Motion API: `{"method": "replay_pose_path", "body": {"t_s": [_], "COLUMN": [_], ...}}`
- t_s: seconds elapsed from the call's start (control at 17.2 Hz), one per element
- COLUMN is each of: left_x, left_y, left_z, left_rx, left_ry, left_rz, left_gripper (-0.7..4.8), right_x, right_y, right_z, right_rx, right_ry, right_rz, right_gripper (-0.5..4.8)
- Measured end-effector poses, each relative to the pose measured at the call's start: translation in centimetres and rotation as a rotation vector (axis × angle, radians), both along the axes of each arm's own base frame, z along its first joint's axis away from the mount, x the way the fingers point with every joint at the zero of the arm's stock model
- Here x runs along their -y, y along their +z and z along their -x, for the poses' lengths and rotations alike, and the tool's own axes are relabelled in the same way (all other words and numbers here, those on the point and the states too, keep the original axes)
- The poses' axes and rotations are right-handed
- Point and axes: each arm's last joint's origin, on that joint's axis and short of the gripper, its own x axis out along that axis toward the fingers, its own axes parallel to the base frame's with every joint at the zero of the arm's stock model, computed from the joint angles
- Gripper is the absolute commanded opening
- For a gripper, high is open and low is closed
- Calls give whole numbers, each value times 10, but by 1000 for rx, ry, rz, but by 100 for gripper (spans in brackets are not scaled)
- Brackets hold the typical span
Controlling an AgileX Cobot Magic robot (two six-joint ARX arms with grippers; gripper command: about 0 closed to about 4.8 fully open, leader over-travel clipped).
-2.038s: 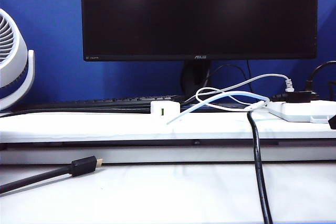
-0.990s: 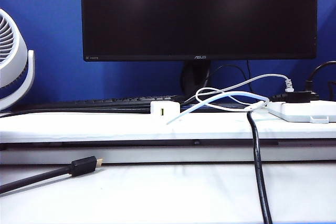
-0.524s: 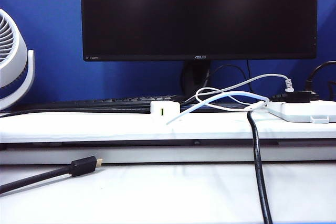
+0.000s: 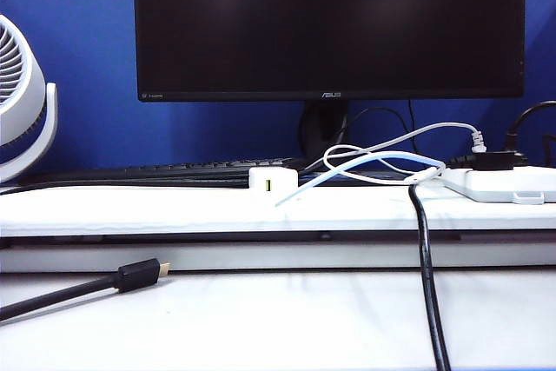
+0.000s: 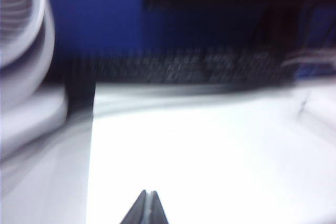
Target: Pick up the Type-C charging cable and the charging base, insert one end of the Type-C charger into the corresponding slot on the base, and finally place the plugged-in charger back on the table.
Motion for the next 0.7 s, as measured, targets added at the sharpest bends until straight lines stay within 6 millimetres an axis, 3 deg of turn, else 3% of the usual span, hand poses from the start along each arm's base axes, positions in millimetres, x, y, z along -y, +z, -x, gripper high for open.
{"method": "replay_pose_path", "body": {"t_s": [0.12, 0.52, 0.7], "left_x": [-3, -3, -9], "left_y": [-15, -14, -16], "left_z": [1, 1, 0], "left_rx": [-147, -144, -163], "left_ry": [30, 30, 243], "left_rz": [0, 0, -24], "left_gripper": [-4, -3, -1], "right_x": [0, 0, 1], "right_y": [0, 0, 0], "right_z": [0, 0, 0], "right_rx": [0, 0, 0], "right_ry": [0, 0, -13], "right_rz": [0, 0, 0], "right_gripper": [0, 0, 0]}}
